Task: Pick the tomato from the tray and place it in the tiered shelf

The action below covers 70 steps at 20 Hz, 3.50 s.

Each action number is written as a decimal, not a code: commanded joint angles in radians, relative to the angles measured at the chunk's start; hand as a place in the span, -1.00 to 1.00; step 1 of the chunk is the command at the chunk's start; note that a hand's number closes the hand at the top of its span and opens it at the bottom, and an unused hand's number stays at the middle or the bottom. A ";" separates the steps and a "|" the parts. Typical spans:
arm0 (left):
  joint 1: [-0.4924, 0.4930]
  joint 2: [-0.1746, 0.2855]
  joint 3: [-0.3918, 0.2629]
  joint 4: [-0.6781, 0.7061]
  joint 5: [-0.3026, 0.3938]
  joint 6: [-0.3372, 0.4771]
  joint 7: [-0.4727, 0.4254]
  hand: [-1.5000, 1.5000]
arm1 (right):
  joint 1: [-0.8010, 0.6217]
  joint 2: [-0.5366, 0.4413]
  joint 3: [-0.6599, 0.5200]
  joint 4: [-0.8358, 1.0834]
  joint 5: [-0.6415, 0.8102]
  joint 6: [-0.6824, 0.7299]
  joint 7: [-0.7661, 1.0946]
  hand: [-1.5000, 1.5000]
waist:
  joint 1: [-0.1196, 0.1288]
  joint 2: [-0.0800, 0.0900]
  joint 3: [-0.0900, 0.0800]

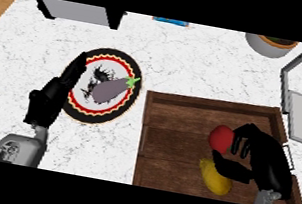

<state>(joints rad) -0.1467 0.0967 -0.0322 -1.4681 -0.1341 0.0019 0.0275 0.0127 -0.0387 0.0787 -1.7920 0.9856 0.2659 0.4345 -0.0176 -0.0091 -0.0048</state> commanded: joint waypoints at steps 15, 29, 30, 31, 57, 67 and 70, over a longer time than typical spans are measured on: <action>-0.034 -0.020 -0.003 0.051 -0.016 0.005 -0.026 0.00 | -0.071 -0.018 0.012 -0.693 -0.013 -0.001 0.454 1.00 | 0.010 0.007 0.003; 0.003 0.003 0.014 -0.007 0.003 -0.026 -0.003 0.00 | -0.520 -0.319 -0.416 -0.452 -0.169 0.085 0.499 1.00 | 0.018 0.008 0.004; -0.049 -0.033 -0.015 -0.027 -0.020 0.006 0.063 0.00 | -0.495 -0.332 -0.431 -0.517 -0.195 0.121 0.509 1.00 | 0.013 0.007 0.005; -0.028 -0.026 -0.007 0.004 -0.022 -0.002 0.004 0.00 | -0.474 -0.313 -0.420 -0.469 -0.160 0.051 0.475 1.00 | 0.016 0.008 0.005; -0.067 -0.008 0.030 -0.001 0.002 -0.044 0.047 0.00 | -0.586 -0.589 -0.435 0.148 0.003 -0.301 0.079 1.00 | 0.026 0.012 0.005; -0.041 -0.016 0.027 -0.007 -0.005 -0.037 0.031 0.00 | -0.725 -0.551 -0.597 0.419 -0.231 -0.528 -0.132 1.00 | 0.031 0.014 0.007; -0.041 -0.008 0.024 0.051 -0.019 -0.048 -0.027 0.00 | -0.760 -0.559 -0.596 0.509 -0.263 -0.549 -0.176 1.00 | 0.026 0.013 0.005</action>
<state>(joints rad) -0.1604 0.0807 -0.0173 -1.4678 -0.1505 -0.0371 0.0252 -0.6924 -0.6059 -0.4851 -1.3765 0.7953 -0.2354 0.3125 0.0115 0.0032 0.0009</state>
